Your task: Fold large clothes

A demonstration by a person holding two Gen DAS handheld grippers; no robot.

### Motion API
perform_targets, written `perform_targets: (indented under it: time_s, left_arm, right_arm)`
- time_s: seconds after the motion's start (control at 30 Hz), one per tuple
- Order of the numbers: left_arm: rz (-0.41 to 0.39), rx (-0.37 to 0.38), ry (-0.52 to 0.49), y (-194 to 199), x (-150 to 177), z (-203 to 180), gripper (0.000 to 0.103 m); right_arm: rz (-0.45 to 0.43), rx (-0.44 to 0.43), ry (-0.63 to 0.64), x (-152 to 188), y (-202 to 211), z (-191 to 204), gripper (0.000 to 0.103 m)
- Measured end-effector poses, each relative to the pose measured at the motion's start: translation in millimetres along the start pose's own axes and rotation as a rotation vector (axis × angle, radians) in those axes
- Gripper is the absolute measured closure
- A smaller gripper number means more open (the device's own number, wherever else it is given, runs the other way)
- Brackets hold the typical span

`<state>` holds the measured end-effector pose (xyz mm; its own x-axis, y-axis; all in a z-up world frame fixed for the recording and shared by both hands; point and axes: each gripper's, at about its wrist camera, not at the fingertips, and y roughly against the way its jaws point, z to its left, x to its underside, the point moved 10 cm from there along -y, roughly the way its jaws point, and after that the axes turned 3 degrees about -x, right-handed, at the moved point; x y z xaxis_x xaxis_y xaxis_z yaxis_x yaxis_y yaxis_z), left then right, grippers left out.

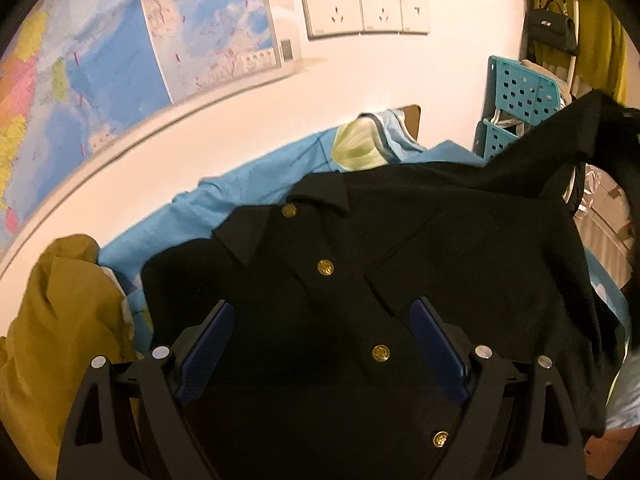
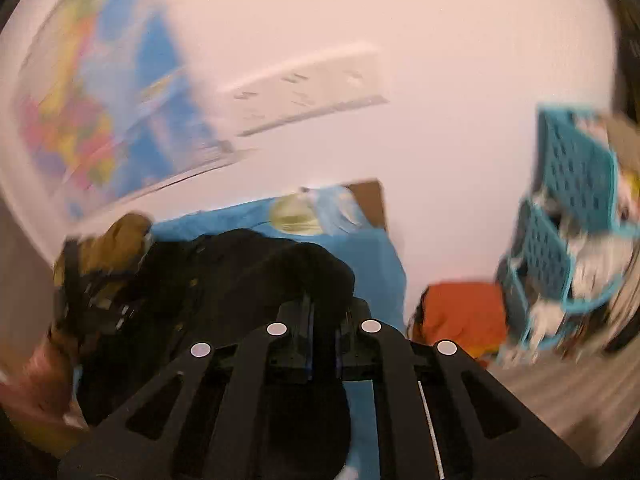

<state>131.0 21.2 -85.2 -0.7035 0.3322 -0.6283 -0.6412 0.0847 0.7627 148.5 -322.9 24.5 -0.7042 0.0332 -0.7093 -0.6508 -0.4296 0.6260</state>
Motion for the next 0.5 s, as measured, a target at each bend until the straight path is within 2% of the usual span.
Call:
perform_targets:
  time_s: [0.07, 0.1, 0.13, 0.2, 0.23, 0.27, 0.3, 0.33, 0.37, 0.4, 0.43, 0.5]
  left_arm:
    - [0.02, -0.017, -0.011, -6.2, 7.4, -0.9, 0.016]
    - [0.029, -0.03, -0.018, -9.1, 11.3, 0.4, 0.016]
    - [0.036, -0.036, -0.021, -10.4, 15.4, 1.4, 0.016]
    - [0.052, -0.036, -0.009, -9.9, 25.9, 5.6, 0.016]
    - [0.056, -0.035, 0.001, -8.3, 30.6, 9.0, 0.016]
    - [0.06, -0.037, 0.016, -5.9, 36.9, 13.6, 0.016]
    - [0.065, -0.041, 0.027, -3.3, 42.3, 17.3, 0.016]
    - [0.067, -0.054, 0.047, 2.4, 52.5, 25.8, 0.016]
    - [0.067, -0.063, 0.063, 5.6, 58.5, 32.3, 0.016]
    - [0.067, -0.071, 0.08, 12.2, 66.4, 39.3, 0.016]
    - [0.061, -0.079, 0.1, 21.7, 76.5, 48.6, 0.016]
    - [0.039, -0.087, 0.14, 42.2, 96.8, 65.1, 0.016]
  right_arm:
    - [0.071, 0.071, 0.01, 20.0, -32.7, -23.4, 0.095]
    - [0.103, 0.102, 0.0, 29.6, -43.8, -33.9, 0.092]
    - [0.172, 0.141, -0.004, 47.7, -62.6, -47.2, 0.09]
    - [0.258, 0.185, -0.049, 81.2, -88.8, -69.2, 0.081]
    - [0.29, 0.21, -0.052, 92.1, -96.5, -76.3, 0.074]
    - [0.318, 0.259, -0.049, 102.5, -101.6, -83.8, 0.052]
    - [0.322, 0.302, -0.042, 111.2, -96.2, -90.0, 0.039]
    - [0.298, 0.351, -0.028, 112.2, -88.6, -93.1, 0.039]
    - [0.257, 0.351, -0.023, 108.9, -77.0, -89.2, 0.036]
    - [0.208, 0.34, -0.027, 104.0, -62.2, -82.3, 0.026]
    - [0.158, 0.328, -0.024, 100.8, -46.3, -75.5, 0.024]
    - [0.075, 0.228, 0.016, 94.7, -20.2, -44.9, 0.024]
